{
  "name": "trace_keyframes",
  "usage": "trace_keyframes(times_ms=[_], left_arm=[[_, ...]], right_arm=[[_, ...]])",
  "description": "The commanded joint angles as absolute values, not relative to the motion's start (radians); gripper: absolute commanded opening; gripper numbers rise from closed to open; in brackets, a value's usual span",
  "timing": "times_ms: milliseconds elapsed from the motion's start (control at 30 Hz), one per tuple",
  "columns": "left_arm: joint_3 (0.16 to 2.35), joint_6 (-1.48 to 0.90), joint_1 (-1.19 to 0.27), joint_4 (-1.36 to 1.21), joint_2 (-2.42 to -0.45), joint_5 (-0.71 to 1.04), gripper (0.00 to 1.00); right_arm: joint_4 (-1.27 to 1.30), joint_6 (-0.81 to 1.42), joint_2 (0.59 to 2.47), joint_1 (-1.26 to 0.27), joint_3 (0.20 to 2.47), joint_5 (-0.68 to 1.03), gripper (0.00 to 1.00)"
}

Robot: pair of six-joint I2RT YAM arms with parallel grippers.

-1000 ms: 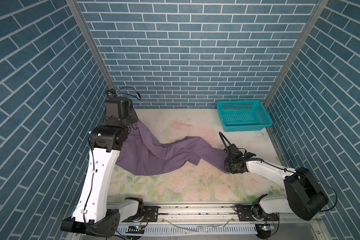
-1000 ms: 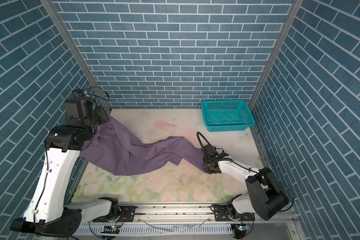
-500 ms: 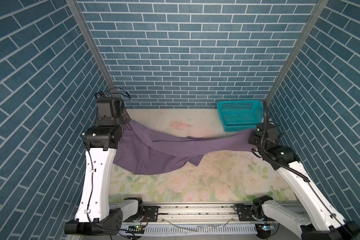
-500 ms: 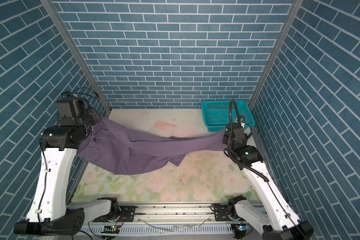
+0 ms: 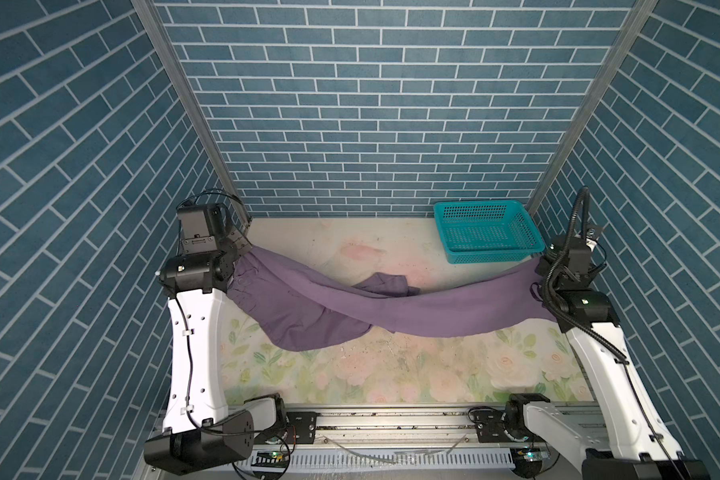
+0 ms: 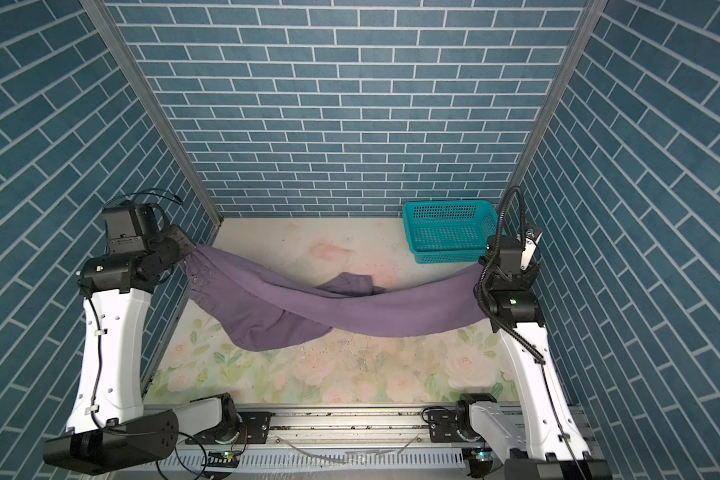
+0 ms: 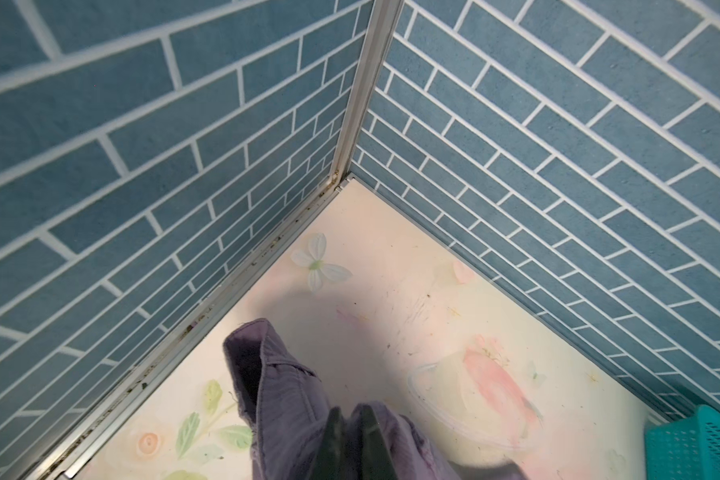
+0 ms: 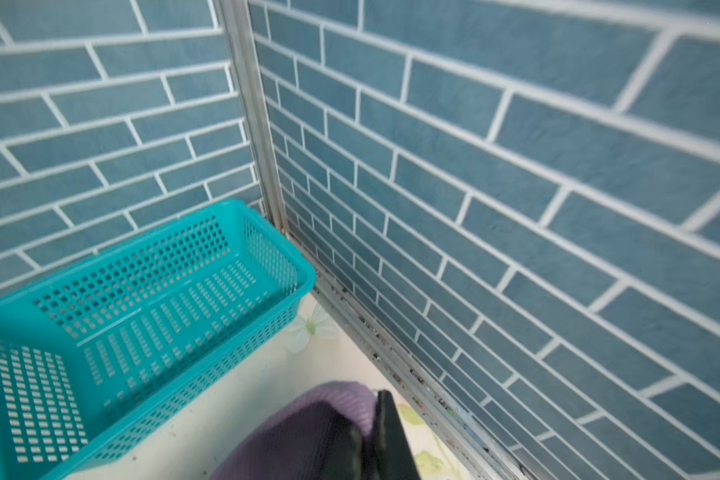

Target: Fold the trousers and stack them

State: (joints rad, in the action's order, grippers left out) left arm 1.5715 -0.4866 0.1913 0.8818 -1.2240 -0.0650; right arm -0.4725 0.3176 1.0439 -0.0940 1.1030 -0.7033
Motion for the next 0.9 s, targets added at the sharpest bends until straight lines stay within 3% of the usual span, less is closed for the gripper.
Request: trace_keyframes(times_ms=[0, 133, 200, 333, 433, 533, 600, 633, 733, 867], left_arm=[[1.599, -0.521, 0.198, 0.848, -1.236, -0.011, 0.00], [1.622, -0.513, 0.198, 0.866, -1.230, -0.033, 0.00], [1.630, -0.506, 0.198, 0.874, -1.226, -0.050, 0.00], [1.630, -0.498, 0.198, 0.876, -1.238, -0.057, 0.00], [1.625, -0.492, 0.198, 0.880, -1.244, -0.039, 0.00], [1.598, -0.489, 0.198, 0.872, -1.232, -0.047, 0.00], [1.577, -0.493, 0.199, 0.863, -1.221, -0.048, 0.00], [1.567, -0.494, 0.197, 0.859, -1.218, -0.049, 0.00], [1.557, -0.497, 0.197, 0.856, -1.219, -0.053, 0.00], [1.578, -0.488, 0.199, 0.876, -1.237, -0.044, 0.00]], right_arm=[[-0.415, 0.342, 1.183, -0.082, 1.065, -0.611, 0.00], [-0.561, 0.320, 1.407, -0.065, 1.216, -0.469, 0.46], [-0.561, 0.319, 1.413, -0.064, 1.220, -0.429, 0.55], [-0.541, 0.352, 1.312, -0.065, 1.115, -0.399, 0.55], [-0.569, 0.391, 1.258, -0.064, 1.012, -0.365, 0.46], [-0.604, 0.428, 1.241, -0.066, 0.929, -0.307, 0.30], [-0.618, 0.448, 1.231, -0.063, 0.873, -0.283, 0.28], [-0.619, 0.451, 1.228, -0.063, 0.852, -0.282, 0.29], [-0.614, 0.452, 1.236, -0.035, 0.795, -0.266, 0.47], [-0.575, 0.459, 1.283, 0.030, 0.752, -0.184, 0.56]])
